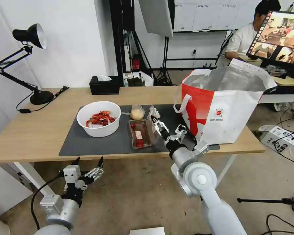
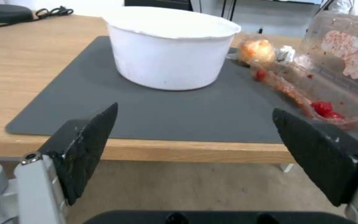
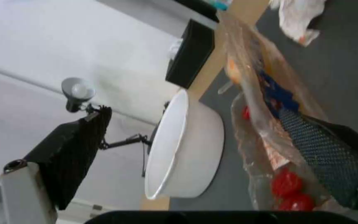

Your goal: Pick up the trash from the table and place it into the takeout bag.

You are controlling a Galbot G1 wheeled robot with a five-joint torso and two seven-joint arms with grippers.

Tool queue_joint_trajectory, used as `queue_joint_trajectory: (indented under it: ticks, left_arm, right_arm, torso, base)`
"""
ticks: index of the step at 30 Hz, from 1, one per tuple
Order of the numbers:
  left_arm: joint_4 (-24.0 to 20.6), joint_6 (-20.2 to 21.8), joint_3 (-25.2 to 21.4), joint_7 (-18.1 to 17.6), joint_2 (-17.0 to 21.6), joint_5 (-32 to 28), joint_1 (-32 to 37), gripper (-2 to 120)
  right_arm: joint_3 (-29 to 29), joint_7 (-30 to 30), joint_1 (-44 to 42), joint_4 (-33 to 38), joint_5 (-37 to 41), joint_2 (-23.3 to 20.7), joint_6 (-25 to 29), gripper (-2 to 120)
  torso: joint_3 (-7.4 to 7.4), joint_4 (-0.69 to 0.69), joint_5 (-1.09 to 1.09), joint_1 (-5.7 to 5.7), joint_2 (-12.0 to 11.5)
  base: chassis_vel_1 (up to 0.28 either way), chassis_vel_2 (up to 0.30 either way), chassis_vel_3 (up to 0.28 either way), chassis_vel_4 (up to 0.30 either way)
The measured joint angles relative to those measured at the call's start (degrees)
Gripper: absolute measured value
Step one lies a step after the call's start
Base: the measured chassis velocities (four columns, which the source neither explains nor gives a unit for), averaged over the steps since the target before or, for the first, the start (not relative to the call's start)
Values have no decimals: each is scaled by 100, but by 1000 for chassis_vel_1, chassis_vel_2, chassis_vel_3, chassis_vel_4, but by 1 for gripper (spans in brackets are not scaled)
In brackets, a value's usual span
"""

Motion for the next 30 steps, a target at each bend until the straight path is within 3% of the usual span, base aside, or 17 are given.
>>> queue_joint_trajectory:
  ticks: [24, 30]
  left_arm:
    - [-197, 15, -111, -8, -10, -47, 169, 100]
    - [-356, 18, -194, 0, 76, -162, 235, 100]
  right_arm:
    - [-458, 376, 471, -329, 239, 137, -401, 100]
    - [-255, -2, 456, -185, -518, -202, -465, 100]
  torso:
    - [0, 0, 0, 0, 0]
    - [0, 0, 3, 0, 0]
  base:
    - [0, 0, 0, 0]
    - [0, 0, 0, 0]
